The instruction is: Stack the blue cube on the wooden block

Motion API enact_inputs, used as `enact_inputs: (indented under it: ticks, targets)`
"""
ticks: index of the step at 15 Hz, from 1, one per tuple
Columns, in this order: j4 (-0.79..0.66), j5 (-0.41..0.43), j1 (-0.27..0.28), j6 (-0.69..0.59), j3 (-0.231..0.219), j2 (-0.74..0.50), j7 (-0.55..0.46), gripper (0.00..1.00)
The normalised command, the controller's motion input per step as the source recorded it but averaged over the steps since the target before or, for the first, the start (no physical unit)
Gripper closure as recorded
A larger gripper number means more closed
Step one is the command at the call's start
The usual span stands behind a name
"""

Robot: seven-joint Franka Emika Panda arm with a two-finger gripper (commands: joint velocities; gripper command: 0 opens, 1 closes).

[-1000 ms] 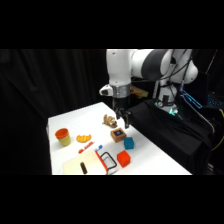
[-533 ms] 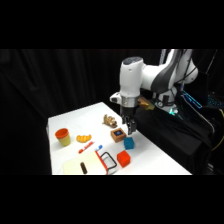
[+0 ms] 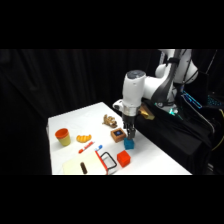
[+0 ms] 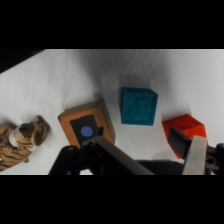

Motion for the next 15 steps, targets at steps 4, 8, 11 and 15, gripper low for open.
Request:
enact_inputs:
  ticks: [4,8,11,15]
  targets:
    - [0.07,-0.03,0.163,0.33,-0.184,0.26,0.16,0.0]
    - [0.07,0.175,0.202,0.29,-0.131,0.21,0.04,0.0]
    - [0.04,0.261,0.208,0.21,-0.085,0.14,-0.02,0.0]
    - [0.04,0.206,0.19,0.2,-0.115,0.13,-0.05,0.0]
